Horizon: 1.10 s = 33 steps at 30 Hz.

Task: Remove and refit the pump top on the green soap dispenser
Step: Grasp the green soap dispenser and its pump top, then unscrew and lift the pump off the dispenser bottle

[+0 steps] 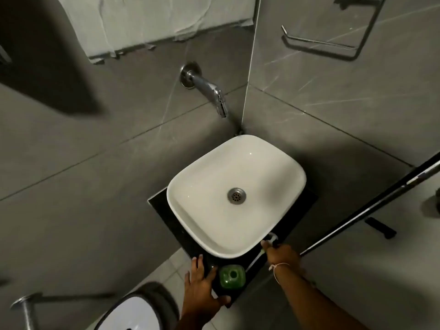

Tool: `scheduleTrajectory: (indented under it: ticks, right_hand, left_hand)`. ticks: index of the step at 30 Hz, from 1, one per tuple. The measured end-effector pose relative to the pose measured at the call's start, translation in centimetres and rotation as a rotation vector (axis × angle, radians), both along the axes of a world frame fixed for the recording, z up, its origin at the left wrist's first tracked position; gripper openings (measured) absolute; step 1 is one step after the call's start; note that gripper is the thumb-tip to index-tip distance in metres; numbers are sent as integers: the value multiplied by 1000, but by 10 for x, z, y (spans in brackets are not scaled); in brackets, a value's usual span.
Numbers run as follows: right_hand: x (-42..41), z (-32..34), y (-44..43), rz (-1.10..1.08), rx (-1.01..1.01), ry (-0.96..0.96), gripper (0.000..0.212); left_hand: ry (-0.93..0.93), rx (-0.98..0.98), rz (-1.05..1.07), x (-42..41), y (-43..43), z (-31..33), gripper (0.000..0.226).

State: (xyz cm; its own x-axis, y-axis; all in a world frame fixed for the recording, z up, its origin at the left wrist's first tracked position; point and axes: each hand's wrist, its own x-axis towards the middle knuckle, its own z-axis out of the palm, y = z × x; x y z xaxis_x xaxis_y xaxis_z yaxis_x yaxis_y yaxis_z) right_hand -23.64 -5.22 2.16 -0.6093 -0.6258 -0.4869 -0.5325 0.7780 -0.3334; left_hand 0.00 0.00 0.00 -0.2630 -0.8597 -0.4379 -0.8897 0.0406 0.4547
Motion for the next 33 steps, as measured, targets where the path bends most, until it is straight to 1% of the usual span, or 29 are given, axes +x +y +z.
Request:
scheduleTrajectory:
  ticks: [3, 4, 6, 8, 9, 11, 12, 13, 14, 15, 16, 17, 19, 21, 22, 25, 28, 30, 33]
  right_hand:
    - [2, 1, -9, -72, -14, -31, 63]
    - [3, 4, -11, -110, 26, -59, 64]
    - [3, 2, -15, -140, 45, -94, 64]
    - [3, 3, -16, -231, 28, -131, 62]
    - [0, 1, -17, -279, 7, -169, 60]
    - [3, 5, -14, -332, -72, -329, 54]
    - [5, 7, -11, -384, -114, -430, 57]
    - [3, 3, -8, -436, -162, -460, 65]
    - [2, 5, -4, -462, -200, -448, 72]
    - [3, 11, 2, -468, -243, -443, 70]
    - [5, 24, 11, -470, -287, -421, 60]
    - [9, 37, 19, -475, -372, -400, 47]
    - [18, 70, 42, -482, -607, -338, 29]
    - [33, 96, 67, -365, -797, -327, 19]
    - [40, 99, 74, -279, -838, -324, 18]
    - [60, 94, 86, -144, -915, -315, 24]
    - [80, 83, 87, -85, -1029, -240, 33]
    - [89, 77, 86, -62, -1051, -235, 34]
    - [96, 64, 88, 6, -1054, -175, 35]
  left_hand:
    - [53, -33, 58, -4, -2, -3, 87]
    - [85, -62, 87, -5, -2, -3, 83]
    - [123, -80, 114, -8, 0, -7, 75]
    - [140, -94, 145, -8, -1, -10, 68]
    - [146, -101, 149, -8, -1, -11, 66]
    - [147, -113, 150, -9, -2, -11, 65]
    - [145, -116, 146, -9, -2, -11, 65]
    - [143, -115, 147, -9, -2, -11, 65]
    - [143, -116, 153, -9, -2, -11, 64]
    - [145, -119, 161, -9, -1, -11, 63]
    - [147, -125, 169, -9, -1, -11, 62]
    - [148, -127, 170, -9, -1, -10, 61]
    - [143, -126, 168, -9, -2, -7, 62]
    - [137, -126, 160, -9, -2, -5, 64]
    - [136, -125, 157, -9, -2, -5, 64]
    - [131, -121, 156, -9, -1, -2, 65]
    - [115, -111, 155, -10, 0, -1, 65]
    - [99, -113, 140, -10, 0, -3, 65]
    - [82, -126, 128, -9, 0, -5, 65]
